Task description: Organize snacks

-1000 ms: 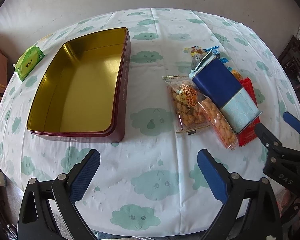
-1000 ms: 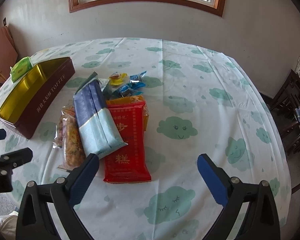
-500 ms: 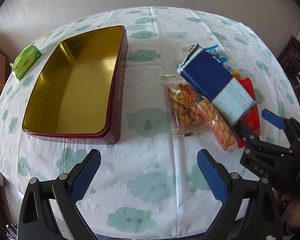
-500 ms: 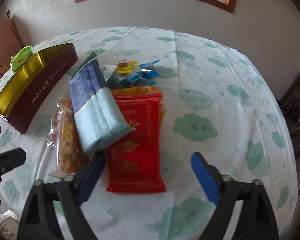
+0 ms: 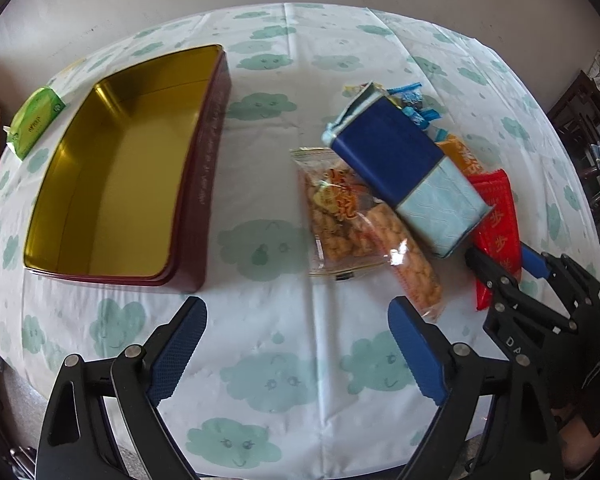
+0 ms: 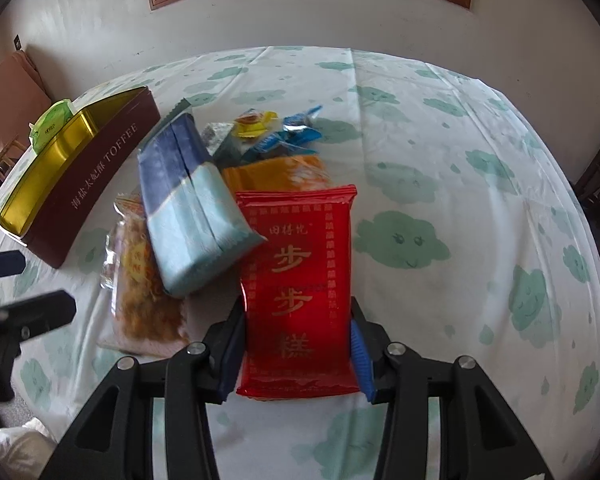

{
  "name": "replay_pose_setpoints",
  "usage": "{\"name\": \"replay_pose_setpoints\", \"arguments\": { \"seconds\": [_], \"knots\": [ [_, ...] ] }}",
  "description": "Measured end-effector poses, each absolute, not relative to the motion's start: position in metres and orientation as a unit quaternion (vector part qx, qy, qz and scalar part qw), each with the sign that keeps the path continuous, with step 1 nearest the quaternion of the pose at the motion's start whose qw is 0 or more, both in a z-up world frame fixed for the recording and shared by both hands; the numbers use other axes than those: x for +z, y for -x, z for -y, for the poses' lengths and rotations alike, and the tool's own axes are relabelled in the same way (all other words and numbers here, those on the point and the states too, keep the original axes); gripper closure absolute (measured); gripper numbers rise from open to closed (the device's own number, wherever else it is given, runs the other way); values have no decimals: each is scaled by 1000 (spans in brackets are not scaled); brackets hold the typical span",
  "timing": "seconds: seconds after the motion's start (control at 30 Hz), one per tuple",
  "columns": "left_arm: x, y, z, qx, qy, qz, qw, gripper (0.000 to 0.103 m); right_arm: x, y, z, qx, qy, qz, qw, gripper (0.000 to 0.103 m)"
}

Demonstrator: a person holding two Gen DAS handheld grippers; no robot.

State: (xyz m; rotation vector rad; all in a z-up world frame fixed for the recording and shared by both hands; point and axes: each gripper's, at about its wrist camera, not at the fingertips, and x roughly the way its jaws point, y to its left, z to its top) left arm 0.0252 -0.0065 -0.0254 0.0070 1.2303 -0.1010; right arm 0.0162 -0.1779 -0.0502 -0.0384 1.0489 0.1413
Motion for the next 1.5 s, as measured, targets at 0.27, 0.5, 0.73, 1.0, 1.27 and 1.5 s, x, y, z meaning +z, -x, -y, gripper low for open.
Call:
{"name": "replay_pose_setpoints", "arguments": {
  "seconds": [0.27, 0.5, 0.73, 1.0, 1.27, 1.5],
  "knots": [
    [-27, -39, 14, -48, 37, -599, 798, 25, -52, -5, 218, 37, -5, -502, 864, 57],
    [-35, -56, 21, -55, 84, -624, 775, 50, -53, 0, 229, 35, -9, -498, 867, 57],
    [-43, -63, 22, -53, 118, -639, 758, 52, -53, 1, 231, 41, -14, -494, 868, 57],
    [-55, -54, 20, -43, 136, -653, 743, 38, -53, 2, 231, 41, -14, -494, 869, 57],
    [-57, -61, 26, -37, 134, -646, 751, 37, -53, 2, 232, 42, -18, -494, 868, 56],
    [-57, -58, 21, -46, 187, -646, 739, 30, -53, 1, 231, 43, -16, -494, 868, 56]
  ]
}}
